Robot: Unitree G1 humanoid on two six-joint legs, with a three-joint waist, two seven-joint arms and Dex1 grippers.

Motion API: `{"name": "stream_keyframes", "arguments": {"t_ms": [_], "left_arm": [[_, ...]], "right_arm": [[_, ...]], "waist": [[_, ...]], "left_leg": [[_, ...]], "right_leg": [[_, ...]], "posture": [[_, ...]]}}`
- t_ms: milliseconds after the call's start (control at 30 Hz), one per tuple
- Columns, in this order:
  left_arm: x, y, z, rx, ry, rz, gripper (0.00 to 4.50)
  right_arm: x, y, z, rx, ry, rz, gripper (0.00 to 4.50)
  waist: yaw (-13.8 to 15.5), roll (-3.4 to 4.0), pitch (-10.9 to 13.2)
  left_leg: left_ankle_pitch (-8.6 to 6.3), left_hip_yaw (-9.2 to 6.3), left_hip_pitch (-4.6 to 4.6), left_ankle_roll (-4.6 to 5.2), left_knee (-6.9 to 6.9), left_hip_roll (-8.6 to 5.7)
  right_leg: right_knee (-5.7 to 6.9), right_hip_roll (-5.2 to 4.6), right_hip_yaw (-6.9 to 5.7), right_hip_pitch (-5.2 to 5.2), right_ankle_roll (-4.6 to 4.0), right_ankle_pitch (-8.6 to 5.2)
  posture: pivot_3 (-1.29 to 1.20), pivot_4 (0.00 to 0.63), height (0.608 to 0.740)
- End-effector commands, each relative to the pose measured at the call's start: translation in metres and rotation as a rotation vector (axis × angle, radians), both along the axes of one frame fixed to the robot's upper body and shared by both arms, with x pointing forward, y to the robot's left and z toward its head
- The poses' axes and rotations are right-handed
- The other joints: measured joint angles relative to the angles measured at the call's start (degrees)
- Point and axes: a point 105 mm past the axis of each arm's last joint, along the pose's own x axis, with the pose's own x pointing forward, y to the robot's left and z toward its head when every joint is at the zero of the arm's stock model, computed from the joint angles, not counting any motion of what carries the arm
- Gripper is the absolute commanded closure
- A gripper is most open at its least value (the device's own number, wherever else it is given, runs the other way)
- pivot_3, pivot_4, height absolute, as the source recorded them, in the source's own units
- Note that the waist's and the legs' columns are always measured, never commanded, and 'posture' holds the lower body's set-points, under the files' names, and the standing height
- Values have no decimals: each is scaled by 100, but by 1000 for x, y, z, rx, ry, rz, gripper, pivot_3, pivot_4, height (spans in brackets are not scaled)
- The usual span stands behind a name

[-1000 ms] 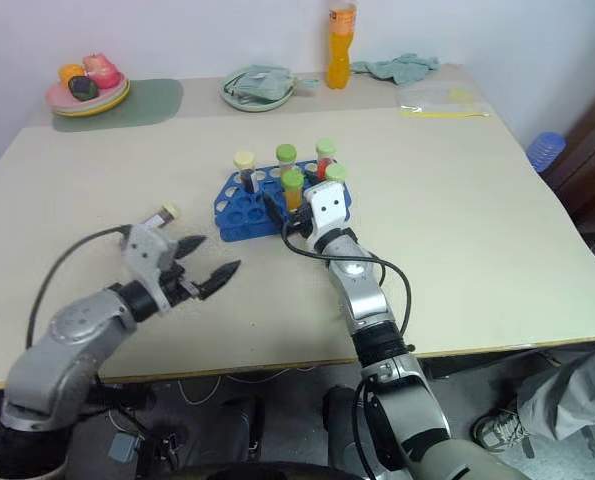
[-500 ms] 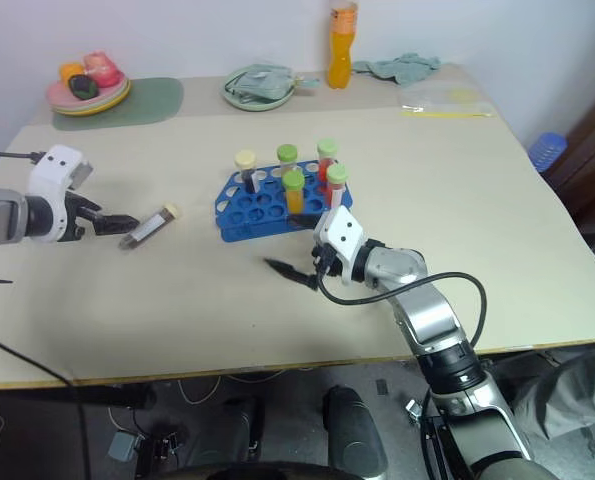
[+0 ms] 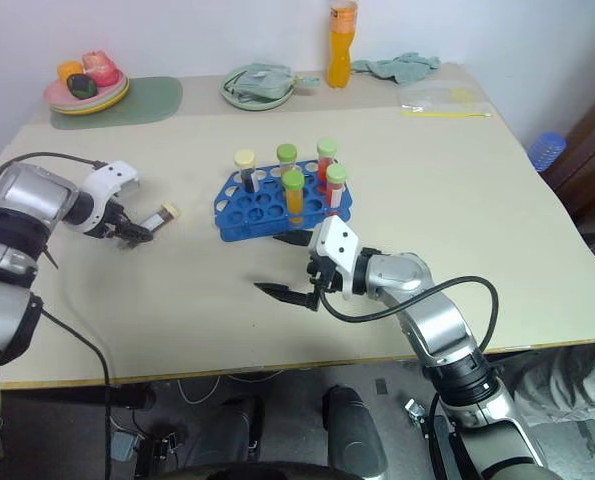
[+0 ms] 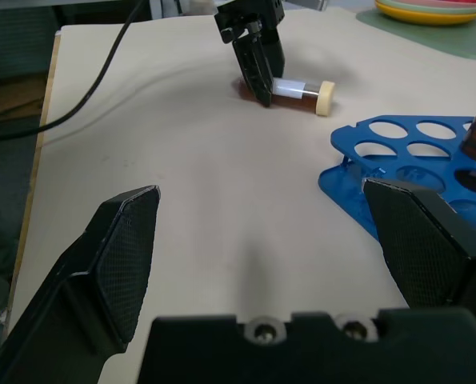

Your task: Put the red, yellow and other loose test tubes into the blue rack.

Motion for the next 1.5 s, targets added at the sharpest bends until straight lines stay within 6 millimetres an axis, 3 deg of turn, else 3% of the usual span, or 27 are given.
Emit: {"name": "stream_keyframes", "arguments": {"t_ms": [33,67,133,200,267,300,367,400,433,533,600,733,800,1067,1500], "left_arm": [[1,9,12,42,-15,-7,3469],[2,11,13,48,-21,-8,3740],[2,14,16,55,-36,-5,3739],[7,16,32,14,-145,-18,3739],[17,7,69,-121,-422,-97,3739],[16,-4,97,-217,-649,-173,3739],[-1,-12,133,-354,-960,-213,3739],[-10,-14,138,-399,-1039,-204,3739],[-19,-21,137,-491,-1066,-170,3739],[-48,-70,124,-713,-1149,-99,3739],[-61,-105,113,-682,-1216,-93,3739],[-68,-171,80,-625,-1299,-65,3739],[-63,-190,69,-643,-1318,15,3739],[-34,-216,46,-532,-1345,92,3739],[-24,-229,21,-519,-1218,82,3739]], "right_arm": [[-7,6,11,23,-47,27,0],[-7,7,10,23,-47,27,0],[-8,7,10,22,-47,27,0],[-8,6,9,19,-48,24,0],[-7,4,7,16,-47,8,0],[-5,2,5,19,-49,-12,0],[0,-1,3,25,-53,-57,0],[2,-2,2,28,-54,-74,0],[5,-4,0,32,-55,-104,0],[20,-8,-4,39,-77,-202,0],[27,-8,-5,53,-75,-238,0],[32,-9,-5,67,-75,-270,0],[34,-11,-4,67,-76,-277,0],[38,-20,1,61,-83,-307,0],[35,-27,1,58,-82,-347,0]], "waist": [[-4,0,0],[-4,0,0],[0,0,0],[2,-3,1],[-8,-12,6],[-9,-12,7],[6,-13,6],[19,-14,6],[28,-14,5],[66,-13,-1],[161,-20,-3],[223,-24,-4],[217,-25,-5],[163,-11,-13],[183,-11,-13]], "left_leg": [[0,0,0,0,0,0],[0,0,0,0,0,0],[0,-1,0,0,0,0],[0,-1,0,0,1,0],[0,-2,-1,0,1,1],[0,-2,-3,0,0,3],[0,-3,-8,-2,-2,13],[1,-9,-12,-3,-2,16],[1,-11,-14,-4,2,20],[0,-7,-8,-3,12,9],[-1,-7,-3,-1,19,4],[-1,-1,-10,-1,47,-18],[-1,1,-4,-1,53,-20],[-3,3,7,3,52,-6],[-5,4,2,8,53,-9]], "right_leg": [[0,0,0,0,0,0],[0,0,1,0,0,0],[0,0,0,0,0,0],[1,0,0,0,1,0],[1,-1,0,-1,0,0],[2,-2,0,-6,0,0],[2,-13,2,-14,0,1],[0,-19,5,-19,-1,1],[2,-24,6,-22,0,2],[5,-41,10,-10,4,3],[3,-47,10,2,9,6],[5,-31,7,12,16,12],[4,-29,7,24,18,15],[6,-5,11,26,15,15],[0,-10,10,26,16,14]], "posture": [[0,150,740],[0,150,740],[0,150,740],[0,150,740],[0,150,740],[0,150,740],[0,150,740],[0,150,740],[0,150,740],[0,150,740],[0,150,740],[0,150,740],[0,150,740],[0,150,740],[0,150,740]]}}
